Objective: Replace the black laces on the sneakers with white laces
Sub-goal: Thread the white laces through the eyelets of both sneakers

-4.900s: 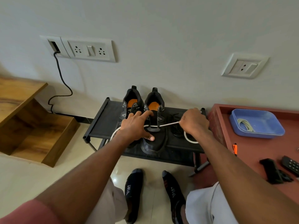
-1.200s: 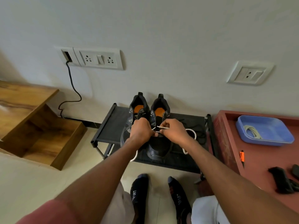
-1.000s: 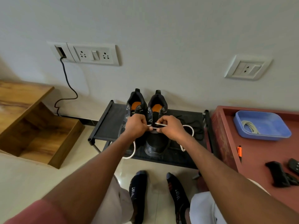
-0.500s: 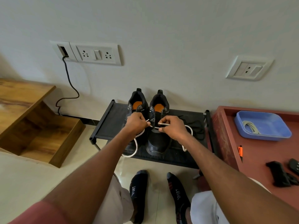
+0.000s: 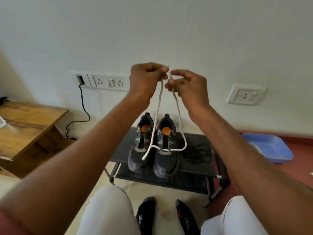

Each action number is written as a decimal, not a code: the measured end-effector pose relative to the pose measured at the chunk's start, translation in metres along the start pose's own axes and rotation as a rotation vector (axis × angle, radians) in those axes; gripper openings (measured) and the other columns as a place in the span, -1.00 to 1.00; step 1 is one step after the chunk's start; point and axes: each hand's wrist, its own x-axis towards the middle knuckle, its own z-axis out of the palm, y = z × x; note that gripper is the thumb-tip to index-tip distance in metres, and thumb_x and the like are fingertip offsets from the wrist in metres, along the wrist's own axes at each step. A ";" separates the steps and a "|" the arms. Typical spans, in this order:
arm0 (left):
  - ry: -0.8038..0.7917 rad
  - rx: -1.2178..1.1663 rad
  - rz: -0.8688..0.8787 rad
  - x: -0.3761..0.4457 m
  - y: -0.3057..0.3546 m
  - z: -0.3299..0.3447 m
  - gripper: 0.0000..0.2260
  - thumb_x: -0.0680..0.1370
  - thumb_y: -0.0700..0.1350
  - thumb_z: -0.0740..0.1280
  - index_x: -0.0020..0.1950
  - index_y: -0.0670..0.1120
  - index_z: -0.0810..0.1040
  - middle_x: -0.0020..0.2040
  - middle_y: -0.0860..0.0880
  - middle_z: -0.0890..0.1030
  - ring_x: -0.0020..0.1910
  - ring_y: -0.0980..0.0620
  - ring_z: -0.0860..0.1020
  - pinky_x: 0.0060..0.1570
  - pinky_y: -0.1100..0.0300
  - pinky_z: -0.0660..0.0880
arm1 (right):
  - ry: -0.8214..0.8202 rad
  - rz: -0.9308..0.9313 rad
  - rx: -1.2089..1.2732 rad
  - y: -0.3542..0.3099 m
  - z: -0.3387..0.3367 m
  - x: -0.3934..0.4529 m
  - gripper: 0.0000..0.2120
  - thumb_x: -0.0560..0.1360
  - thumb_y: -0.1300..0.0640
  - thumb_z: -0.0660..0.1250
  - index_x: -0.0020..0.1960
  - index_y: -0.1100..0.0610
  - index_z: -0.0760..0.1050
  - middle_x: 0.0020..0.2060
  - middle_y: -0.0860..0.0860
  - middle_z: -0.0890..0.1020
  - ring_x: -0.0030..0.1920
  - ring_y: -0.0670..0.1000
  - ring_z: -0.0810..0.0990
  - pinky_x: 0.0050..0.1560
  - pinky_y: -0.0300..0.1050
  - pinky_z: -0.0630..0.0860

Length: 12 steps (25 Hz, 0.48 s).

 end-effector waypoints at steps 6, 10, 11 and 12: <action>0.014 -0.083 0.002 0.036 0.123 0.002 -0.94 0.59 -0.12 0.49 0.00 -0.09 0.74 -0.14 0.00 0.74 -0.09 0.06 0.68 -0.26 0.36 0.44 | 0.125 -0.057 0.106 -0.115 -0.006 0.048 -0.97 0.58 0.17 0.48 -0.02 0.08 0.71 -0.13 -0.01 0.77 -0.11 0.00 0.76 -0.24 -0.30 0.54; 0.003 -0.192 -0.121 0.037 0.150 0.005 -0.92 0.57 -0.10 0.51 0.03 -0.06 0.74 -0.10 0.04 0.73 -0.06 0.07 0.63 -0.15 0.21 0.46 | 0.124 -0.002 0.126 -0.149 -0.009 0.053 -0.95 0.56 0.15 0.50 -0.06 0.03 0.72 -0.14 -0.04 0.77 -0.06 0.01 0.76 -0.12 -0.11 0.60; -0.004 -0.222 -0.144 0.036 0.153 0.006 -0.93 0.57 -0.11 0.51 0.03 -0.05 0.74 -0.09 0.03 0.74 -0.03 0.05 0.63 -0.11 0.17 0.46 | 0.129 0.019 0.136 -0.154 -0.009 0.053 -0.95 0.56 0.15 0.50 -0.05 0.03 0.72 -0.14 -0.04 0.78 -0.06 0.01 0.77 -0.10 -0.09 0.60; -0.006 -0.246 -0.161 0.036 0.156 0.007 -0.93 0.57 -0.11 0.51 0.03 -0.04 0.74 -0.08 0.03 0.74 -0.01 0.05 0.64 -0.07 0.13 0.46 | 0.132 0.036 0.141 -0.159 -0.010 0.054 -0.96 0.56 0.16 0.50 -0.05 0.03 0.72 -0.14 -0.04 0.78 -0.07 0.01 0.77 -0.08 -0.07 0.59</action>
